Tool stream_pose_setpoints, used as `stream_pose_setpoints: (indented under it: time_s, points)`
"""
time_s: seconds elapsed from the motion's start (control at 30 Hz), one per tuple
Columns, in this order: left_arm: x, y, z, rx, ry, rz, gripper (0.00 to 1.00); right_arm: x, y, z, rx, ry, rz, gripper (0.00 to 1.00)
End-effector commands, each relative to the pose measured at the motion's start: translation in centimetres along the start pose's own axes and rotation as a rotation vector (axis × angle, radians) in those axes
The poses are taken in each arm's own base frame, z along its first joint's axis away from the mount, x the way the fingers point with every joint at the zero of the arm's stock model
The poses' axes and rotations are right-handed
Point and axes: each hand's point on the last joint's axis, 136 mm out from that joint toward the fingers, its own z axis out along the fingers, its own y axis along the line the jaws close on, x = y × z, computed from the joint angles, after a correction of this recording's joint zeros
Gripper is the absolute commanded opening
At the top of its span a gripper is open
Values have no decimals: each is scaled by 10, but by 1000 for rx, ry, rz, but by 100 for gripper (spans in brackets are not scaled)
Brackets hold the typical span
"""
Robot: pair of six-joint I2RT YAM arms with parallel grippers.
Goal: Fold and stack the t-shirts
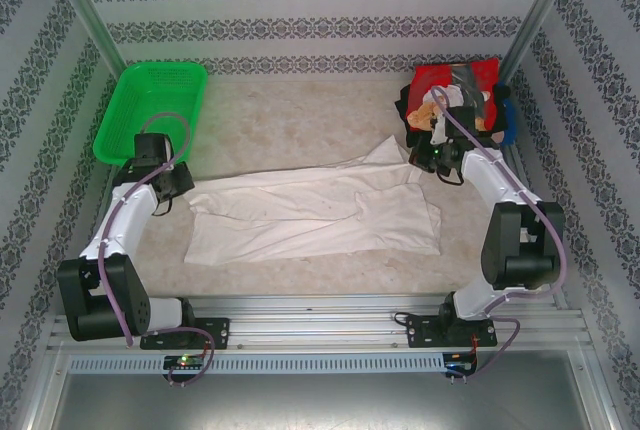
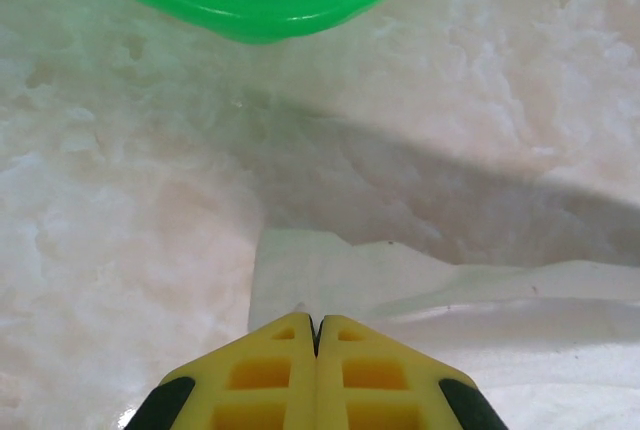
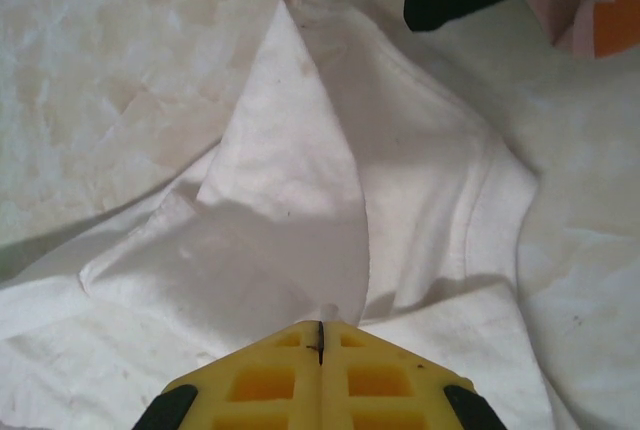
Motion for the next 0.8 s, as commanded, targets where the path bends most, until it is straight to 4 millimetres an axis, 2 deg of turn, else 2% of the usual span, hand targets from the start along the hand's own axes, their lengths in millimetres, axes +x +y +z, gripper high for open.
stream_pose_setpoints:
  time_s: [0.0, 0.37, 0.77]
  points:
    - [6, 4, -2, -25, 2, -13, 0, 12, -3, -6, -10, 20, 26, 0]
    - [20, 4, 4, -38, 31, 13, 0, 43, -13, -5, 7, 70, 59, 0]
    - [39, 10, 12, -79, 69, 39, 1, 58, -20, -1, 18, 99, 67, 0]
